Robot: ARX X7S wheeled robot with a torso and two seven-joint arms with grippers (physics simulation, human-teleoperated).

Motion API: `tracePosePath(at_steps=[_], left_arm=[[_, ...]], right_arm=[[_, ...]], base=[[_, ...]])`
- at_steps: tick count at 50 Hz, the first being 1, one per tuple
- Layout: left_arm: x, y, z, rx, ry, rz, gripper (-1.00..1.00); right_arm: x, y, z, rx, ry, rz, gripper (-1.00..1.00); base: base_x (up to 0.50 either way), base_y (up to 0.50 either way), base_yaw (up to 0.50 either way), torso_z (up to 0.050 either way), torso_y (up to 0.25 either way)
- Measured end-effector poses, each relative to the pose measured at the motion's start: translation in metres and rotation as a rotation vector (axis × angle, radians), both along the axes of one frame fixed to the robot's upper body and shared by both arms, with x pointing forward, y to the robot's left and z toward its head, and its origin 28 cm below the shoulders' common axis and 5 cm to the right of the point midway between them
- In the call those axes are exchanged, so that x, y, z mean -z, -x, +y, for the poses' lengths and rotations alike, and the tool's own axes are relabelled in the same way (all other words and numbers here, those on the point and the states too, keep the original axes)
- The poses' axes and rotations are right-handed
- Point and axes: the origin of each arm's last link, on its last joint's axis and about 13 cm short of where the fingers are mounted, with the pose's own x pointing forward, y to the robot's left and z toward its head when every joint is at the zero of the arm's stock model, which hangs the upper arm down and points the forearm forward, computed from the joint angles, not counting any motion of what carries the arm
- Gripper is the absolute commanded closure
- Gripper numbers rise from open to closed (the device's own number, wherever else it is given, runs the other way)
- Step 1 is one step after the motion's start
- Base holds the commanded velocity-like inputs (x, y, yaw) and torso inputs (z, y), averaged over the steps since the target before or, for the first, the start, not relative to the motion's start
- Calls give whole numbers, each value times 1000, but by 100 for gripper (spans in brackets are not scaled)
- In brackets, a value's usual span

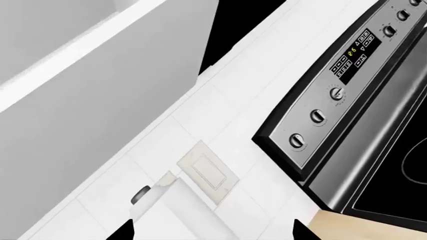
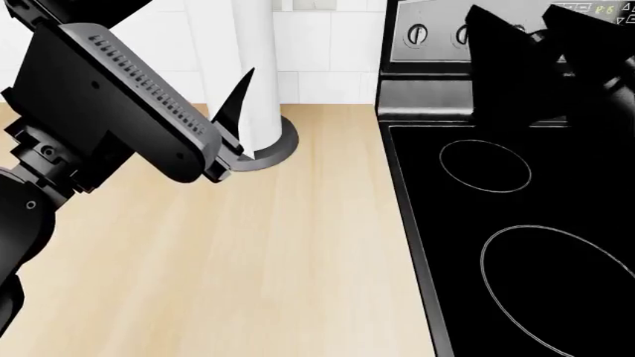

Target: Pick the cherry, apricot from the counter and place them in the cabinet. Then close the cabinet.

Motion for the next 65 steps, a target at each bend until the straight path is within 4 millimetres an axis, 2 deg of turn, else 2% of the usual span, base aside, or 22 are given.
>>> tracePosePath(at_steps=[21,50,65], left_arm=[[0,0,1,-2,5,-1,-100],[2,1,-2,-12,-44,40,-100],[2,1,-1,-10,-41,44,-100]], right_arm=[[-6,8,-11,105,-101,-47,-100],[-11,11,-13,129,-126,-76,-100],[-32,13,-15,144,-114,-110,-100]], base=[[0,0,0,0,0],[0,0,0,0,0],[0,0,0,0,0]])
